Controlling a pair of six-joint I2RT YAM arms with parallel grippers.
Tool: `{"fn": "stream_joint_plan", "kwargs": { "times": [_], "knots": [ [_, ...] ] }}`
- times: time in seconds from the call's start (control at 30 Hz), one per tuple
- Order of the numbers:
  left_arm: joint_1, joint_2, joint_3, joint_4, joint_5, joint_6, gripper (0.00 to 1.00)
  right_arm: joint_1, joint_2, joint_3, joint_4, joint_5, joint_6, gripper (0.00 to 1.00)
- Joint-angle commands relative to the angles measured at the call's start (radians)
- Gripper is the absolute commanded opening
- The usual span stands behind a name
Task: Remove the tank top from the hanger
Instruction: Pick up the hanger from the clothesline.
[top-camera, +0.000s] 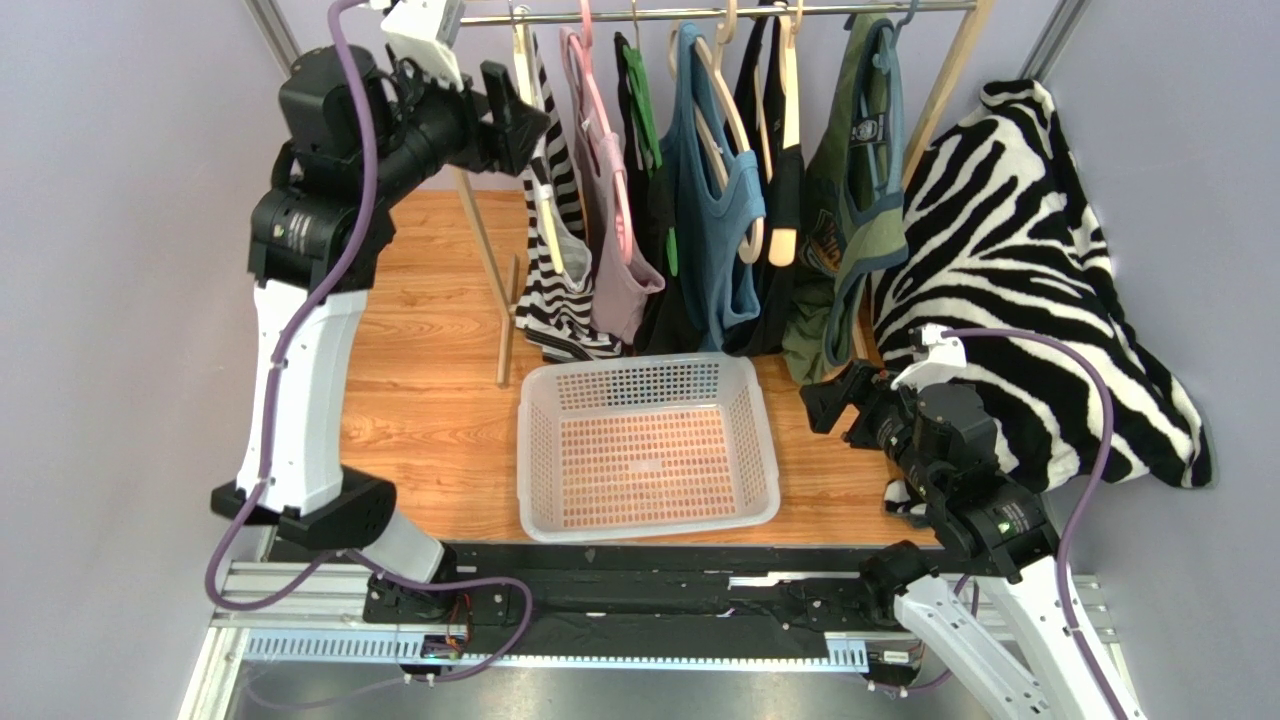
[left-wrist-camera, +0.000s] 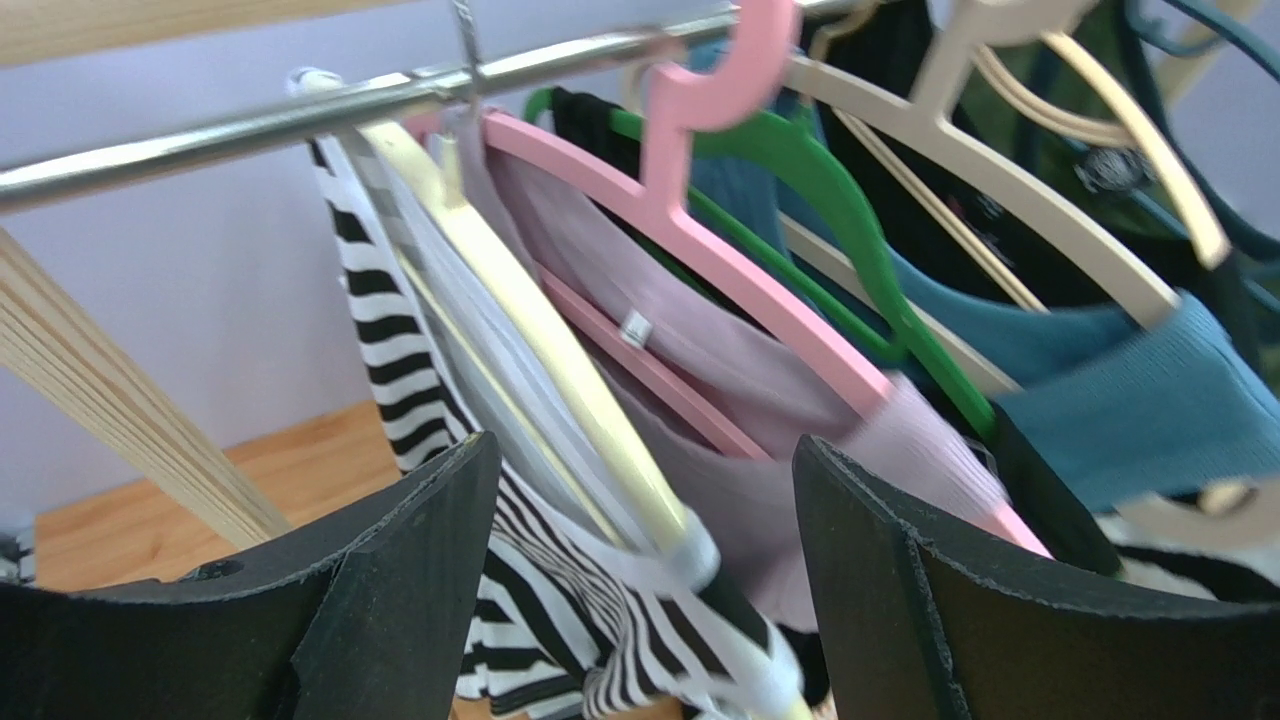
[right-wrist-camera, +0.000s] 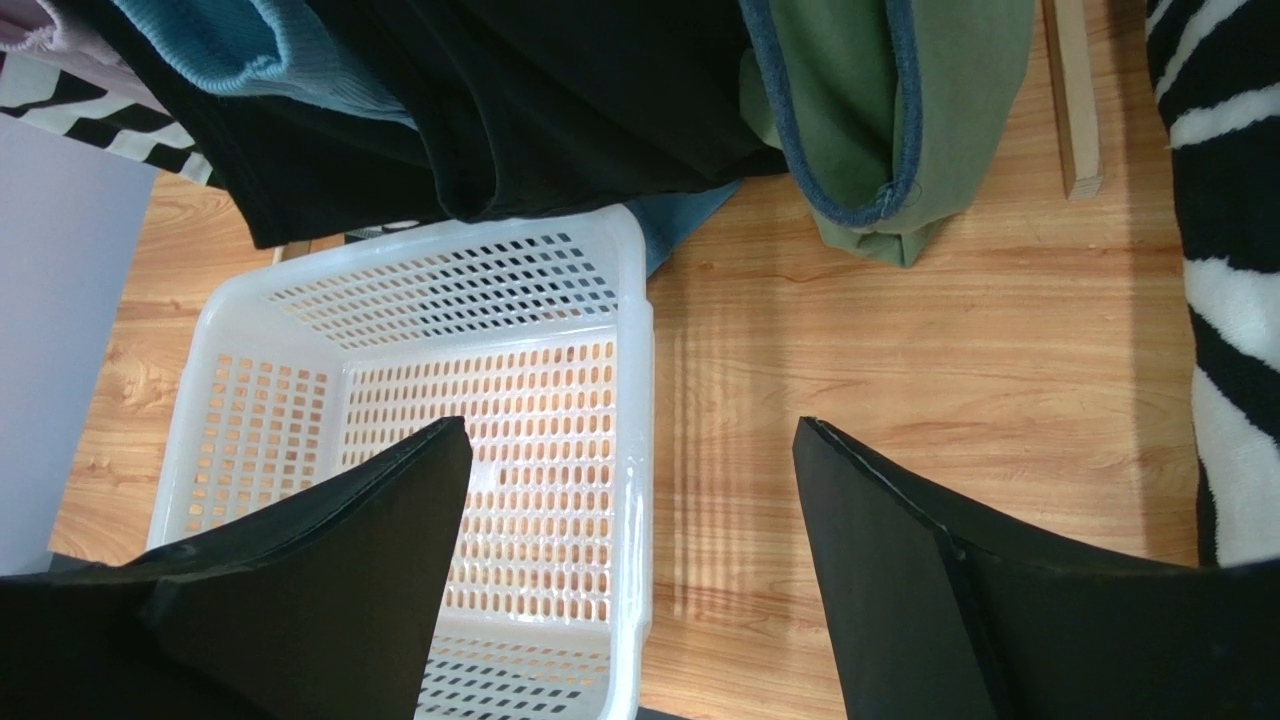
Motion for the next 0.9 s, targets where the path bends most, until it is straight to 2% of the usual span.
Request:
{"fn": "stream_joint_plan", "kwargs": {
  "times": [0.0,0.13,0.23,0.27,0.33,0.37,0.4,0.5,0.57,0.67,0.7,0.77,0.87],
  "knots": [
    [-0.01,0.072,0.104,0.042,-0.153,-0.063,0.8,0.035,0.017,0.053,0.029,0.078,-0.018,0.83],
    [-0.023,0.13,0.14,0.047,-0.2,-0.051,0.8,0.078,0.049,0.095,0.052,0.122,-0.03,0.83],
    [-0.037,0.141,0.119,0.046,-0.216,-0.035,0.74,0.197,0.104,0.155,0.073,0.242,-0.057,0.83],
    [-0.037,0.143,0.113,0.046,-0.214,-0.034,0.71,0.237,0.124,0.171,0.074,0.313,-0.076,0.83],
    [-0.039,0.141,0.099,0.043,-0.24,-0.022,0.58,0.383,0.19,0.2,0.075,0.409,-0.1,0.83],
    [-0.039,0.141,0.094,0.043,-0.245,-0.02,0.52,0.435,0.21,0.218,0.078,0.518,-0.128,0.83],
    [-0.039,0.135,0.088,0.044,-0.248,-0.009,0.44,0.54,0.233,0.224,0.086,0.573,-0.14,0.83],
    [-0.037,0.131,0.073,0.047,-0.249,0.003,0.38,0.694,0.313,0.257,0.086,0.728,-0.174,0.83],
    [-0.037,0.131,0.065,0.046,-0.248,0.004,0.39,0.766,0.356,0.279,0.084,0.789,-0.183,0.83],
    [-0.037,0.135,0.061,0.046,-0.251,0.015,0.47,0.829,0.39,0.299,0.081,0.834,-0.194,0.83],
    [-0.039,0.137,0.062,0.043,-0.257,0.02,0.57,0.84,0.396,0.309,0.08,0.842,-0.197,0.83],
    [-0.037,0.141,0.058,0.041,-0.269,0.023,0.68,0.872,0.404,0.313,0.08,0.865,-0.199,0.83],
    [-0.039,0.144,0.048,0.049,-0.286,0.043,0.73,0.891,0.413,0.321,0.078,0.869,-0.205,0.83]
  ]
}}
